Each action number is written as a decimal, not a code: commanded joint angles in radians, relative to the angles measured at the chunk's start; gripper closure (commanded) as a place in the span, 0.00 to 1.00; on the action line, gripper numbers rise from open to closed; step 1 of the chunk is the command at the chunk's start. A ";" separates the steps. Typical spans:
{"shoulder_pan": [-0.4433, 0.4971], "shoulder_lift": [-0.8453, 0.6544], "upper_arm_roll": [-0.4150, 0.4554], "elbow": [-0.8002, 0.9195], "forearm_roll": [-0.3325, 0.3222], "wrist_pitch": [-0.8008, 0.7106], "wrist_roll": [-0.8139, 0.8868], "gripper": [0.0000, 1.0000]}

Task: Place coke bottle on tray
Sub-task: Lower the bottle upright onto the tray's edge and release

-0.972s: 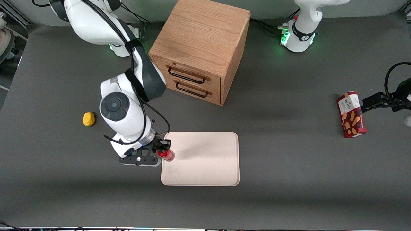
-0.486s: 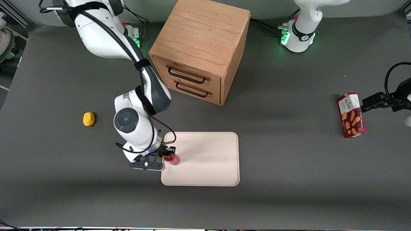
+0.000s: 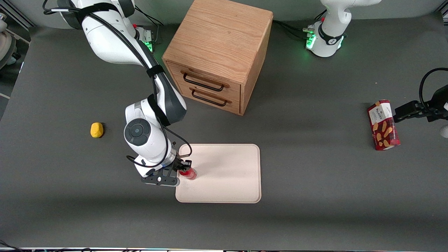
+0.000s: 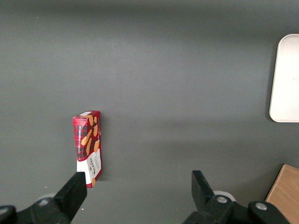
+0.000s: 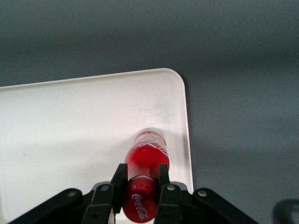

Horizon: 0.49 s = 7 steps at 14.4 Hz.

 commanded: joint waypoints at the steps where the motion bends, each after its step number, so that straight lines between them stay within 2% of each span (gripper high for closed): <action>1: 0.006 -0.031 -0.007 -0.011 0.004 -0.024 0.003 1.00; 4: 0.006 -0.031 -0.007 -0.013 0.005 -0.037 0.010 1.00; 5: 0.006 -0.031 -0.007 -0.011 0.005 -0.035 0.018 0.54; 6: 0.007 -0.030 -0.007 -0.013 0.005 -0.035 0.018 0.22; 7: 0.006 -0.030 -0.007 -0.011 0.005 -0.035 0.018 0.00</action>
